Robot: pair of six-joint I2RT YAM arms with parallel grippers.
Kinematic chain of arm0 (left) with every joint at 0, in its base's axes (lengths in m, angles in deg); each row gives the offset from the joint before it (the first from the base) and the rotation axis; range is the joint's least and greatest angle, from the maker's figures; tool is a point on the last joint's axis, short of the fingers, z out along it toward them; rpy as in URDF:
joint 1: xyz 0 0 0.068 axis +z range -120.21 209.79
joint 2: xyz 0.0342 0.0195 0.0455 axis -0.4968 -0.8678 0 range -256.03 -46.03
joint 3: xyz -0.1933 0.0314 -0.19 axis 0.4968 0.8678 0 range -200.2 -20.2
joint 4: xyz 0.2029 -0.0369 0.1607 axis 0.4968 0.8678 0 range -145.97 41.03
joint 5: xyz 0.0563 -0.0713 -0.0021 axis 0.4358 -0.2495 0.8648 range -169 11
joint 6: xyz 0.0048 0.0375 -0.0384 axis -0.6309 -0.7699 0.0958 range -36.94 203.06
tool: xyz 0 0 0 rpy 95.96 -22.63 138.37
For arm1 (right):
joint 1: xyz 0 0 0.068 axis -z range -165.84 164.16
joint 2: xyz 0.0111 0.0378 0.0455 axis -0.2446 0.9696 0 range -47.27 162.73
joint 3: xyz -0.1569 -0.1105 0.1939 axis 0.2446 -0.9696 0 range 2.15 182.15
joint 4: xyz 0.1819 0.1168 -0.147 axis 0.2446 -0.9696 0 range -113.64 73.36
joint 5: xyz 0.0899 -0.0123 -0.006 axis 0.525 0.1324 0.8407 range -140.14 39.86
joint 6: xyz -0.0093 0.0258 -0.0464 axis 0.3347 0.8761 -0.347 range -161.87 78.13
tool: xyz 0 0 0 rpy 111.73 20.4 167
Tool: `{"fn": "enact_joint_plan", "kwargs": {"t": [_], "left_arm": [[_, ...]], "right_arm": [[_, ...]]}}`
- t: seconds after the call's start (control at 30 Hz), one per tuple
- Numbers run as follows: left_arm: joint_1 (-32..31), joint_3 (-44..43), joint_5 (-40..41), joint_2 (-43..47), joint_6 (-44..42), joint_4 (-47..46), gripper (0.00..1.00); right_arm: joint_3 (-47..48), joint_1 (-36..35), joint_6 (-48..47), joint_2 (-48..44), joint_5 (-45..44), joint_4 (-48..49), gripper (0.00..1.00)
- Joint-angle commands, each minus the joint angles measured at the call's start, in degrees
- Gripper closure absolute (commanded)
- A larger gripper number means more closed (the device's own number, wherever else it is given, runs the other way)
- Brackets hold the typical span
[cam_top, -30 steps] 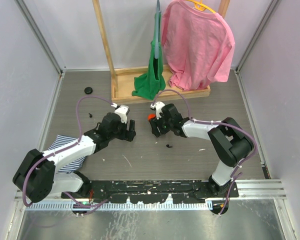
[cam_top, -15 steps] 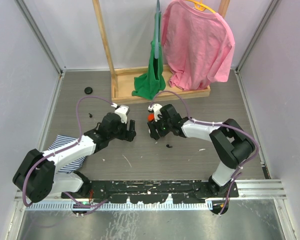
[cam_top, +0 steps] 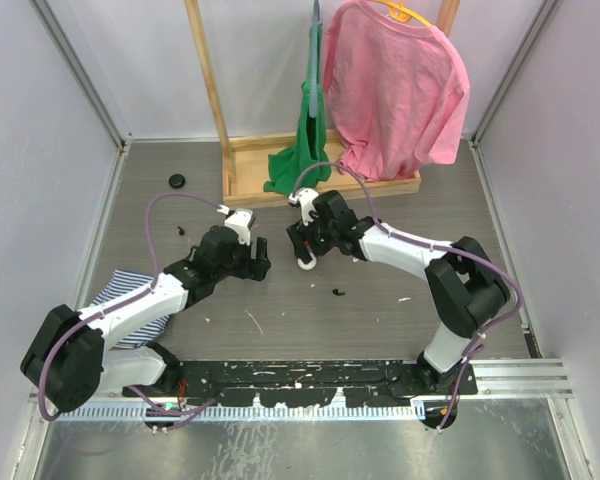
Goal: Insert the wireless bluetooth earbuds into the charging case
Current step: Pick up the charging case at the center of the board.
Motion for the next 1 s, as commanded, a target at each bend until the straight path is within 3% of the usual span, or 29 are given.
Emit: {"fn": "enact_joint_plan", "kwargs": {"t": [0.0,0.33,0.73,0.87,0.97], "left_arm": [[0.5,0.2,1.9,2.0,0.9,-1.8,0.22],[0.5,0.3,2.0,2.4,1.2,-1.7,0.22],[0.5,0.5,1.5,2.8,1.7,-1.8,0.22],[0.6,0.5,1.0,2.6,1.9,-2.1,0.22],[0.6,0.6,1.0,2.8,2.2,-2.1,0.22]], "right_arm": [[5.1,-1.5,-0.2,3.2,-1.7,-4.7,0.26],[13.3,-3.9,0.4,11.0,-7.0,-13.1,0.29],[16.7,-4.3,3.3,14.8,-9.4,-17.5,0.34],[17.3,-4.3,3.6,15.7,-10.1,-18.6,0.39],[17.4,-4.4,3.9,15.9,-9.8,-19.0,0.48]]}}
